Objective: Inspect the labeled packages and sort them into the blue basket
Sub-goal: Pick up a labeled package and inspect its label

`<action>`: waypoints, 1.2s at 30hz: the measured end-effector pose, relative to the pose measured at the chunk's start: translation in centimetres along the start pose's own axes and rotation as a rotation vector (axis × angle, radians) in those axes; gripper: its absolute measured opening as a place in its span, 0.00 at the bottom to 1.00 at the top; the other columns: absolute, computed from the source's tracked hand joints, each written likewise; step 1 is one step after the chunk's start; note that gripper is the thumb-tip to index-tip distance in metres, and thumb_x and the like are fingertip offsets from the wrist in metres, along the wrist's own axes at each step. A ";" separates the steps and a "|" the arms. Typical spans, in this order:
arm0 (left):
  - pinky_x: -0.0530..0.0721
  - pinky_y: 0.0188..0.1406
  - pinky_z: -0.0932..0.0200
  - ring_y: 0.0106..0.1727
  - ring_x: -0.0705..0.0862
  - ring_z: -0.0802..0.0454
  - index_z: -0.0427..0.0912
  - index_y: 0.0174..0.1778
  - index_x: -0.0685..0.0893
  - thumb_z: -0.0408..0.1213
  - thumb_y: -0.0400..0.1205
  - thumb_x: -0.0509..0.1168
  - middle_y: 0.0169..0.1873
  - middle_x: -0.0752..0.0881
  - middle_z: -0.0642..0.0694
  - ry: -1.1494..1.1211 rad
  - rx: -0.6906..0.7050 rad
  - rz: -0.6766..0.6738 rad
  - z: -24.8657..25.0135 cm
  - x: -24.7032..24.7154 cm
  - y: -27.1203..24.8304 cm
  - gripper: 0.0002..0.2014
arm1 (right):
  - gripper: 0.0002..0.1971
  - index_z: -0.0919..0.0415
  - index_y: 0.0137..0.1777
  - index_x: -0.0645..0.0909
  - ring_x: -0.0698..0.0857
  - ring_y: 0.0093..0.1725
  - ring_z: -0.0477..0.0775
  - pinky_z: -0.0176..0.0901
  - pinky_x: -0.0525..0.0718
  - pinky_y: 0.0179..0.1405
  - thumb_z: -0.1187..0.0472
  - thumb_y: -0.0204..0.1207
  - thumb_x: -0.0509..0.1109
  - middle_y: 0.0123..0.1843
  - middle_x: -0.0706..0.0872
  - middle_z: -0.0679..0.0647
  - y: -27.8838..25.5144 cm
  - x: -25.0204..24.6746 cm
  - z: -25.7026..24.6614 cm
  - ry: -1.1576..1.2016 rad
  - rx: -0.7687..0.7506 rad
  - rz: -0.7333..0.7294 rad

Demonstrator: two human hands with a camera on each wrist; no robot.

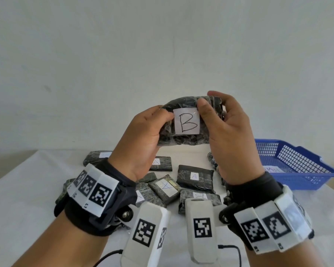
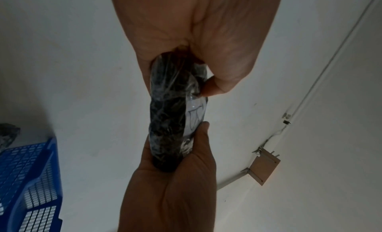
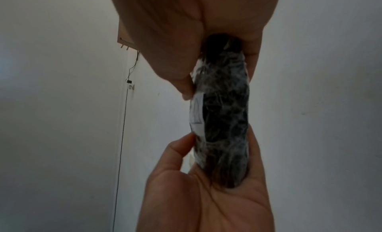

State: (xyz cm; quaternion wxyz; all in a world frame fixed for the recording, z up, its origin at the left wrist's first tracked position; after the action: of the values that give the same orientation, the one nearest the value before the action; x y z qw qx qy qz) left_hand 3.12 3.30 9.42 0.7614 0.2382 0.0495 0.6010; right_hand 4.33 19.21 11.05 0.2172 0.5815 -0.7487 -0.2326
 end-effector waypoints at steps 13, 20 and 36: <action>0.84 0.71 0.32 0.60 0.92 0.40 0.42 0.60 0.89 0.45 0.83 0.65 0.54 0.94 0.38 0.179 0.087 0.025 0.7 0.6 -0.5 0.16 | 0.27 0.57 0.61 0.75 0.93 0.44 0.51 0.57 0.93 0.47 0.46 0.73 0.85 0.45 0.91 0.50 -1.3 -0.5 -1.3 -0.135 -0.080 0.142; 0.86 0.69 0.38 0.58 0.93 0.42 0.43 0.55 0.91 0.35 0.92 0.61 0.52 0.95 0.39 0.156 0.065 -0.003 0.4 0.2 -0.5 0.12 | 0.26 0.55 0.62 0.76 0.93 0.48 0.62 0.64 0.92 0.48 0.41 0.75 0.82 0.49 0.92 0.56 -0.9 -0.4 -0.9 -0.161 -0.088 0.107; 0.89 0.59 0.46 0.59 0.93 0.48 0.44 0.69 0.84 0.33 0.93 0.60 0.54 0.94 0.46 0.023 0.129 0.051 0.4 0.6 -0.5 0.12 | 0.18 0.60 0.77 0.82 0.94 0.55 0.54 0.48 0.92 0.55 0.62 0.89 0.70 0.54 0.95 0.57 -0.8 -1.4 -0.7 0.117 -0.030 0.076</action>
State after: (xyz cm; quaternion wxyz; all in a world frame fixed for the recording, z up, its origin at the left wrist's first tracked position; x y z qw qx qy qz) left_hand 3.85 3.62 9.74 0.7283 0.2810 0.0906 0.6184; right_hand 5.64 20.38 11.03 0.2780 0.5619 -0.7528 -0.2010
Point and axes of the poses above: each hand's wrist, its own y-axis towards the middle knuckle, its own x-axis out of the palm, z = x × y, the point moved 7 cm from there along y, towards the middle knuckle
